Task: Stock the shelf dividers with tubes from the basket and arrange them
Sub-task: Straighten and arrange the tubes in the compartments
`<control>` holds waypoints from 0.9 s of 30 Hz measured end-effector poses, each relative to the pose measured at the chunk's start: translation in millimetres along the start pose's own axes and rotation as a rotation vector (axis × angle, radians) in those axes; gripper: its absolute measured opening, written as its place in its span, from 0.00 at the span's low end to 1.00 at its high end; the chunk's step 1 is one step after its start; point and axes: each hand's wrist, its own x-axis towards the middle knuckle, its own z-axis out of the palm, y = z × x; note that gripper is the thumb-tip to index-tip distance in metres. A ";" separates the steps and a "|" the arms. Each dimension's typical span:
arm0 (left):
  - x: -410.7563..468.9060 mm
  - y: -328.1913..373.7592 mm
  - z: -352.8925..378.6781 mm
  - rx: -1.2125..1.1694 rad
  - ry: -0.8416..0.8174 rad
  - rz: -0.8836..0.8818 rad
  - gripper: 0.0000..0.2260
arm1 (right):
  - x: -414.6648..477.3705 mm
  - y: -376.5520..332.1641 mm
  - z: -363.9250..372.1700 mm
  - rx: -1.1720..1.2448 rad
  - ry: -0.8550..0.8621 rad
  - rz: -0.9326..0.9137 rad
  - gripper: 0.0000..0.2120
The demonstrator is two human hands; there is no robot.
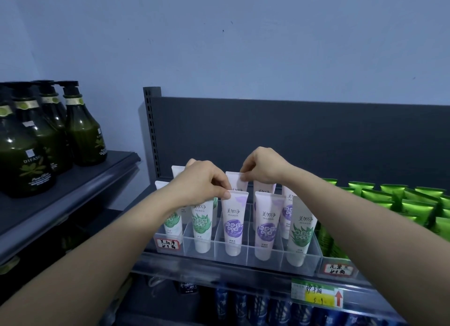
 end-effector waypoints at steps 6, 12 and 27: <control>-0.1 0.8 0.6 -0.034 -0.007 0.011 0.02 | -0.2 2.1 -0.8 0.022 0.000 0.008 0.05; 2.8 1.4 1.8 -0.025 -0.018 0.006 0.02 | -1.6 1.3 0.0 0.022 -0.006 0.000 0.05; 12.7 9.6 -7.3 -0.081 -0.034 0.017 0.03 | -18.7 12.3 -19.6 0.073 0.015 -0.005 0.12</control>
